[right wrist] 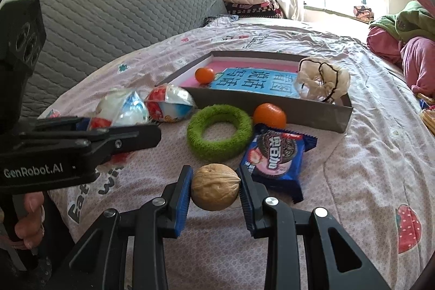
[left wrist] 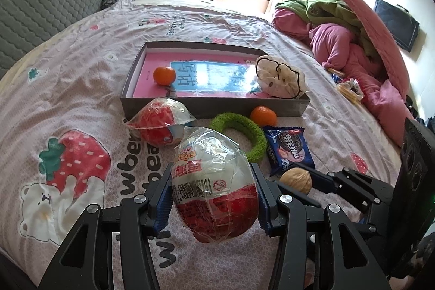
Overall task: Organize objects
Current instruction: 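Lift the walnut with the right tool while the left tool lifts the egg toward the box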
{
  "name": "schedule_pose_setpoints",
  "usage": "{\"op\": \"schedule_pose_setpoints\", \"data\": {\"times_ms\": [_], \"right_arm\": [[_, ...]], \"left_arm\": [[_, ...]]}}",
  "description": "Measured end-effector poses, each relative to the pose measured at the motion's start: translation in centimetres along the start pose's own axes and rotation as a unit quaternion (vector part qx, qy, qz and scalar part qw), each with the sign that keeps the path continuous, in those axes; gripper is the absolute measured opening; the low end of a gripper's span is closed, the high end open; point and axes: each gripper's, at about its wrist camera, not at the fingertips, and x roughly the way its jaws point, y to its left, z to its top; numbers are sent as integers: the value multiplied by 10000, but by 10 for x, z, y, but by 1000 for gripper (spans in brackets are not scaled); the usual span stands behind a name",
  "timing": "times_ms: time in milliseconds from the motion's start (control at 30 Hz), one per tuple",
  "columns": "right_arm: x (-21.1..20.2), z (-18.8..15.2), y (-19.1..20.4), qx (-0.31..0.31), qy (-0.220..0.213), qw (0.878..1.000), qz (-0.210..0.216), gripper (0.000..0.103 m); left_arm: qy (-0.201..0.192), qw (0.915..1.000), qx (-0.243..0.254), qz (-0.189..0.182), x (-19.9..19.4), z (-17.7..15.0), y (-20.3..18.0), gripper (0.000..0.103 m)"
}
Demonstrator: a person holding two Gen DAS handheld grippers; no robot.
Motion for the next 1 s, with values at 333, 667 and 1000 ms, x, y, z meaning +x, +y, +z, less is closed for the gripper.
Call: {"op": "schedule_pose_setpoints", "data": {"times_ms": [333, 667, 1000], "right_arm": [[-6, 2, -4, 81, -119, 9999, -49, 34], [-18, 8, -5, 16, -390, 9991, -162, 34], [-23, 11, -4, -92, -498, 9983, -283, 34]], "left_arm": [[-10, 9999, 99, -13, 0, -1, -3, 53], [-148, 9997, 152, 76, -5, 1, -2, 53], [-258, 9993, 221, 143, -8, 8, -1, 53]]}}
